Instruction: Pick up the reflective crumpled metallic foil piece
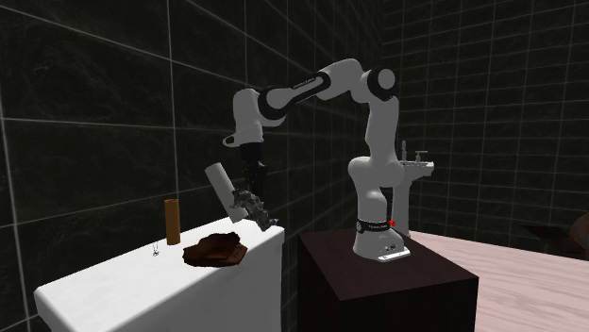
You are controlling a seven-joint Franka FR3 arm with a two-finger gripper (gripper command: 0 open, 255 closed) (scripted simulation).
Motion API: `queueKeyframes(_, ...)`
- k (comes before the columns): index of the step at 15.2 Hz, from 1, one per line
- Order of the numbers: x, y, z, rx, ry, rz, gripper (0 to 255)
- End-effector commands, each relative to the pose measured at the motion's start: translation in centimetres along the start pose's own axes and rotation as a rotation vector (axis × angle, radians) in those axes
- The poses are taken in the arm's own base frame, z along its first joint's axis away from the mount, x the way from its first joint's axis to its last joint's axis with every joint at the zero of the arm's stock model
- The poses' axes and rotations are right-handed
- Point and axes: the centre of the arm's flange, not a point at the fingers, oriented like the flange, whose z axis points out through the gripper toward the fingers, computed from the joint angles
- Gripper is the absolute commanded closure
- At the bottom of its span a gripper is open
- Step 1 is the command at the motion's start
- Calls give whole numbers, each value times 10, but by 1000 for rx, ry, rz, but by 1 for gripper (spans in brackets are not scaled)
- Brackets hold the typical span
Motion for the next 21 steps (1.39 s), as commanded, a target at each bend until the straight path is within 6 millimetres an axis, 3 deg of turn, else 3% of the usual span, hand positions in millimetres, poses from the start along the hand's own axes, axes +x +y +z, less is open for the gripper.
queueKeyframes(1,0,0,0,0,-1,0,255)
queueKeyframes(4,0,0,1,0,-1,0,255)
queueKeyframes(19,-1,-17,-77,0,-1,0,255)
queueKeyframes(21,-1,-17,-77,0,-1,0,255)
